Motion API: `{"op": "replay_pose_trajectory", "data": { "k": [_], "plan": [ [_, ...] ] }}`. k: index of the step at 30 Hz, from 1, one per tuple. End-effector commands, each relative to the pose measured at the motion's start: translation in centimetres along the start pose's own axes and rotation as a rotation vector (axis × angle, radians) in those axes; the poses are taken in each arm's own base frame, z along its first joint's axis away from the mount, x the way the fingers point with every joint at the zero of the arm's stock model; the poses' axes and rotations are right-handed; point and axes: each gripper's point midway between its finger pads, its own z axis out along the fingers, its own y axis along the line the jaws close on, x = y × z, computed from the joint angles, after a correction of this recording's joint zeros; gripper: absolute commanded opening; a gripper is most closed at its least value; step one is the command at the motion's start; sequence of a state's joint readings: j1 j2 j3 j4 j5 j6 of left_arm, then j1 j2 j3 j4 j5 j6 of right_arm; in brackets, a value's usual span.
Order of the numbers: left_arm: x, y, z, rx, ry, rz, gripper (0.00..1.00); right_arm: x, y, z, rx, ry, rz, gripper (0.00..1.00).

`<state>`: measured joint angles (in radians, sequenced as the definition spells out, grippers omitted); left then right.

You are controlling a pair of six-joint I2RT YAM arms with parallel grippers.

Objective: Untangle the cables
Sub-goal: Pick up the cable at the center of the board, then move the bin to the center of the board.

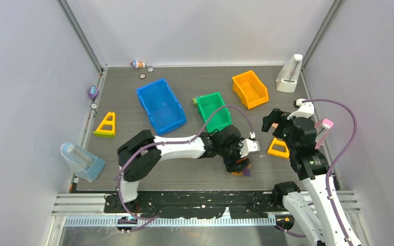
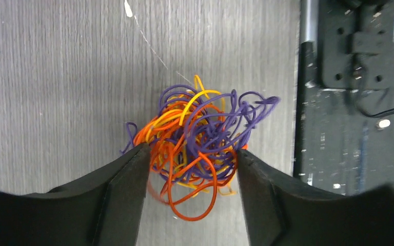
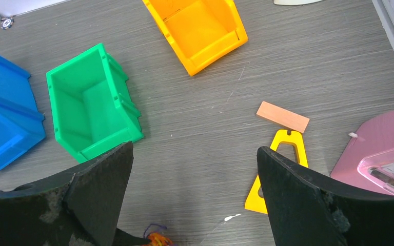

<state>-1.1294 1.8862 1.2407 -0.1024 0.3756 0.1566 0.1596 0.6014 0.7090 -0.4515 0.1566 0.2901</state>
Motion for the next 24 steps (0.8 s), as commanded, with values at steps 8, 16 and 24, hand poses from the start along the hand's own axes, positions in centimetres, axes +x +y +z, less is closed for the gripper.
{"op": "replay_pose_trajectory", "data": {
  "k": [8, 16, 24],
  "plan": [
    [-1.3, 2.0, -2.3, -0.074, -0.014, -0.008, 0.00, -0.3, 0.7, -0.2, -0.039, -0.005, 0.001, 0.95],
    [-4.0, 6.9, -11.7, -0.110, -0.448, -0.254, 0.00, 3.9, 7.1, -0.4, -0.456, 0.095, -0.007, 0.98],
    [-2.9, 10.9, -17.3, -0.370, -0.596, -0.354, 0.00, 7.9, 11.6, 2.4, -0.606, 0.193, 0.021, 1.00]
  ]
}}
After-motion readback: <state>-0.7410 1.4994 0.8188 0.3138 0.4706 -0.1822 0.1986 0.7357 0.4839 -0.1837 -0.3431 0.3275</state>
